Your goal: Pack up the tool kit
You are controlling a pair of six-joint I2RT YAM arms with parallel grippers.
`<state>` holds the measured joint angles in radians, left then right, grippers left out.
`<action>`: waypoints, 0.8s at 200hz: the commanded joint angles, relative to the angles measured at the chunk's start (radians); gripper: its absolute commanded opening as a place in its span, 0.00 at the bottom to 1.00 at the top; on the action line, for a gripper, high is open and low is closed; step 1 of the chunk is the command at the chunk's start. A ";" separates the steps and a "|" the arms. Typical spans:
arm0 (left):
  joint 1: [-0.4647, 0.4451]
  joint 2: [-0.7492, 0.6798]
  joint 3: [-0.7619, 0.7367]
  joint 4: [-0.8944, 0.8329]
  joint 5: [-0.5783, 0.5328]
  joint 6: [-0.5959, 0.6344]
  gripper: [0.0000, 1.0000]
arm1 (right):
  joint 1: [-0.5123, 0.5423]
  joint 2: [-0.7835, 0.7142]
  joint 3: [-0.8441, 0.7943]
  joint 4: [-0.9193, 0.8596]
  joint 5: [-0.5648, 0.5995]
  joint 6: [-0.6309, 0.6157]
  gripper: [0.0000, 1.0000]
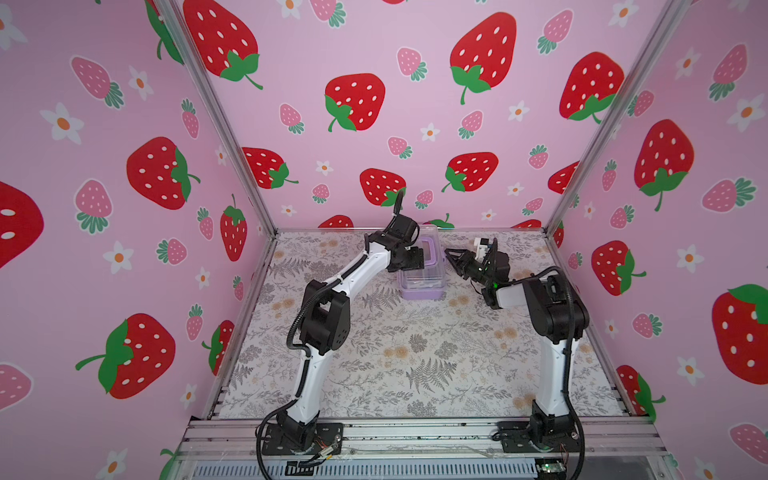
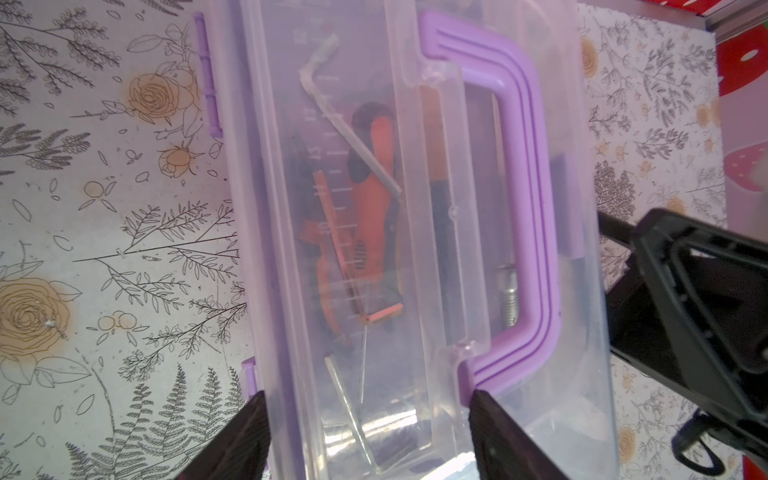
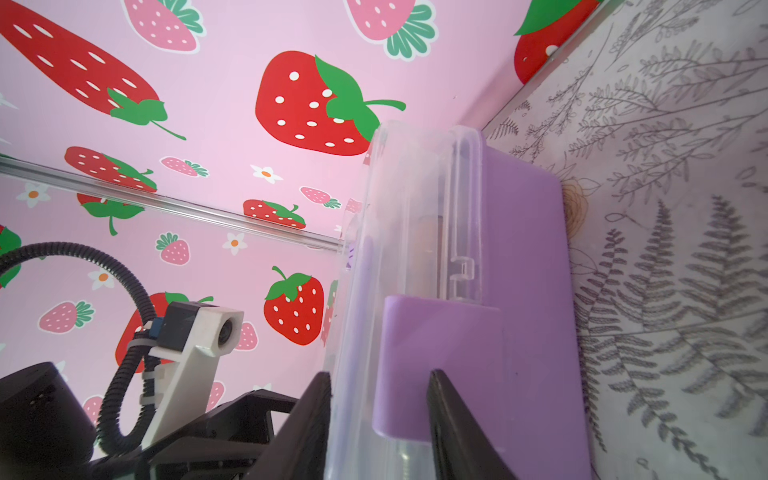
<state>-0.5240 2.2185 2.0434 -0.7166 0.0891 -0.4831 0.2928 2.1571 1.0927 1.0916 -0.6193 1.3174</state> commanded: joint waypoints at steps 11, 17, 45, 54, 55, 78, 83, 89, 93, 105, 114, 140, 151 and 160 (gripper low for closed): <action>-0.021 0.037 0.023 -0.005 0.042 -0.006 0.76 | 0.002 0.017 0.005 -0.028 -0.030 -0.033 0.41; -0.022 0.039 0.025 -0.005 0.069 -0.008 0.75 | 0.003 0.021 0.006 -0.030 -0.032 -0.033 0.41; -0.021 0.044 0.027 -0.004 0.076 -0.013 0.76 | 0.002 0.043 0.017 -0.030 -0.044 -0.032 0.41; -0.021 0.045 0.027 -0.004 0.076 -0.014 0.75 | 0.002 0.051 0.021 -0.030 -0.048 -0.032 0.41; -0.022 0.045 0.027 -0.004 0.075 -0.014 0.75 | 0.002 0.051 0.022 -0.030 -0.048 -0.032 0.41; -0.021 0.046 0.025 -0.006 0.077 -0.015 0.75 | 0.002 0.066 0.035 -0.037 -0.053 -0.036 0.41; -0.021 0.045 0.025 -0.005 0.076 -0.015 0.75 | 0.002 0.069 0.039 -0.042 -0.055 -0.038 0.42; -0.021 0.045 0.023 -0.005 0.076 -0.015 0.75 | 0.002 0.072 0.044 -0.045 -0.056 -0.039 0.43; -0.022 0.045 0.022 -0.006 0.076 -0.015 0.75 | 0.002 0.075 0.047 -0.045 -0.057 -0.038 0.43; -0.021 0.044 0.021 -0.006 0.077 -0.015 0.75 | 0.002 0.085 0.056 -0.046 -0.066 -0.037 0.46; -0.022 0.046 0.021 -0.006 0.079 -0.016 0.75 | 0.003 0.091 0.062 -0.040 -0.073 -0.031 0.49; -0.022 0.047 0.022 -0.004 0.085 -0.018 0.75 | 0.005 0.102 0.065 -0.023 -0.077 -0.016 0.57; -0.021 0.048 0.021 -0.004 0.088 -0.020 0.75 | 0.006 0.105 0.065 -0.017 -0.078 -0.012 0.57; -0.022 0.050 0.022 -0.003 0.089 -0.020 0.75 | 0.006 0.111 0.066 -0.009 -0.081 -0.004 0.57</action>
<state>-0.5217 2.2189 2.0434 -0.7166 0.0978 -0.4980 0.2878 2.2360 1.1439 1.0729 -0.6628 1.2903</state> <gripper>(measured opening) 0.754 0.571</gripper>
